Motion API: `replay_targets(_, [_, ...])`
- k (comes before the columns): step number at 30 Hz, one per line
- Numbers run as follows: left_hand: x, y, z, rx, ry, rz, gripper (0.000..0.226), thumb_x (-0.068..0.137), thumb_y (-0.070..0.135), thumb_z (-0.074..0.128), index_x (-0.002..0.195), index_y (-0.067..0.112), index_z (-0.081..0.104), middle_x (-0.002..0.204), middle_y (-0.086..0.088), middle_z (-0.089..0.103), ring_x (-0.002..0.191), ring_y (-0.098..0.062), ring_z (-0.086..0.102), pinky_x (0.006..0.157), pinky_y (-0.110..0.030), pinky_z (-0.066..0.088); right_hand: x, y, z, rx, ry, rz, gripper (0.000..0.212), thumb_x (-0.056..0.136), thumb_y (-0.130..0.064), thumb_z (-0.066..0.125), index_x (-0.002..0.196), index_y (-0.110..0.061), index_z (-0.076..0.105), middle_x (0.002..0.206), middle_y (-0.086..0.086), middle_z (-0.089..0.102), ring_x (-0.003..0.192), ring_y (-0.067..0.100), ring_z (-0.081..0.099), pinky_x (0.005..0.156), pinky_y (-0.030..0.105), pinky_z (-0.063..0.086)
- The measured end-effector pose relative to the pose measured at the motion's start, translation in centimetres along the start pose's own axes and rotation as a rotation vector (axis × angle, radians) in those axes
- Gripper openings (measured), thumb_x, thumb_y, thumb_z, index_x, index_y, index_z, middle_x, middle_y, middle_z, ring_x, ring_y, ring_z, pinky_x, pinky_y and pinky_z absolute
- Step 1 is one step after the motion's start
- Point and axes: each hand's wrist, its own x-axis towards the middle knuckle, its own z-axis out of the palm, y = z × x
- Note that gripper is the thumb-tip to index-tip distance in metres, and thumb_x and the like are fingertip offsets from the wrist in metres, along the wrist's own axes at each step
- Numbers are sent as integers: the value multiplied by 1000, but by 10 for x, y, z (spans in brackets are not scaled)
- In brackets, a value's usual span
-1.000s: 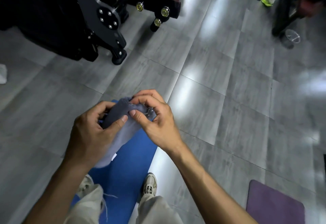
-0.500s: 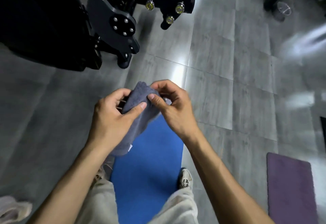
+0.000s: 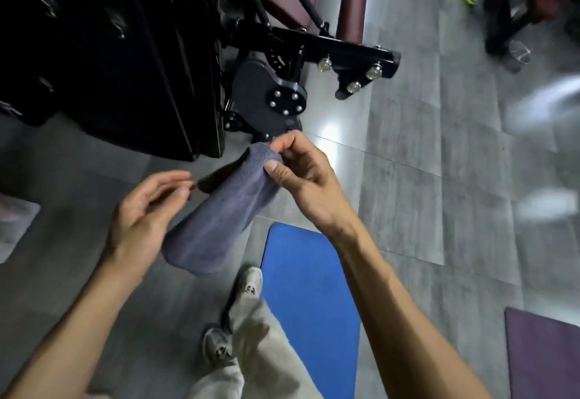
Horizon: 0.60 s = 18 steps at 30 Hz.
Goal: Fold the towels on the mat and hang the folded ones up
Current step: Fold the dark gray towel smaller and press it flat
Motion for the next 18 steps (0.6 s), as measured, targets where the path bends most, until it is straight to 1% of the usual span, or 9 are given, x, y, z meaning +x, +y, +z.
replay_targets(3, [39,-17,-41,93,112,-68,25,93,7,58,96,31,65,109,-8,68,89,2,63,74,-5,47,42,-9,14,19,-8,-45,14,93,2,57,95,-11,57,87,0,60,86,10,57,80,22,45])
replay_targets(5, [63,-20,-63,131,157,-98,28,93,4,57,96,31,64,109,-10,67,87,0,62,75,-7,48,70,-13,23,27,-30,-69,13,93,2,58,96,-10,58,87,-1,62,86,9,59,79,22,46])
replay_targets(7, [89,-16,-82,152,194,-104,27,92,1,57,100,26,64,110,-13,66,87,-2,61,75,-10,48,100,-21,33,24,-46,-88,13,93,2,59,97,-11,59,90,1,63,89,12,61,82,26,48])
replay_targets(9, [114,-6,-96,176,214,-90,25,92,-1,56,108,18,62,109,-13,66,82,3,62,74,-6,47,125,-31,44,7,-74,-94,15,93,2,57,97,-12,58,90,1,63,90,12,60,83,26,47])
replay_targets(11, [140,13,-107,181,224,-53,26,92,0,56,106,22,63,106,-9,66,81,7,61,74,-5,46,149,-44,55,-19,-100,-102,13,94,2,55,98,-10,56,89,0,62,88,9,59,81,23,46])
replay_targets(13, [165,35,-114,159,224,-3,28,92,1,57,103,26,63,104,-4,67,85,3,61,80,-12,47,172,-57,64,-30,-108,-114,13,95,4,54,98,-8,55,86,-4,61,83,4,59,79,19,45])
replay_targets(15, [186,56,-121,134,226,45,28,92,1,58,104,26,63,104,-1,67,92,-1,60,88,-21,46,194,-69,74,-39,-105,-123,14,95,4,54,97,-9,55,84,-7,60,82,1,59,77,17,45])
replay_targets(16, [195,65,-126,130,227,71,29,92,1,58,102,28,63,104,2,67,94,-2,60,90,-23,46,204,-75,81,-42,-104,-128,14,95,4,54,97,-11,55,84,-8,60,82,1,59,77,17,45])
replay_targets(18, [215,80,-141,134,228,120,33,91,1,58,98,32,62,103,7,66,97,-3,60,89,-23,45,225,-87,97,-37,-103,-138,15,95,3,55,97,-12,56,85,-7,61,82,3,59,77,18,46])
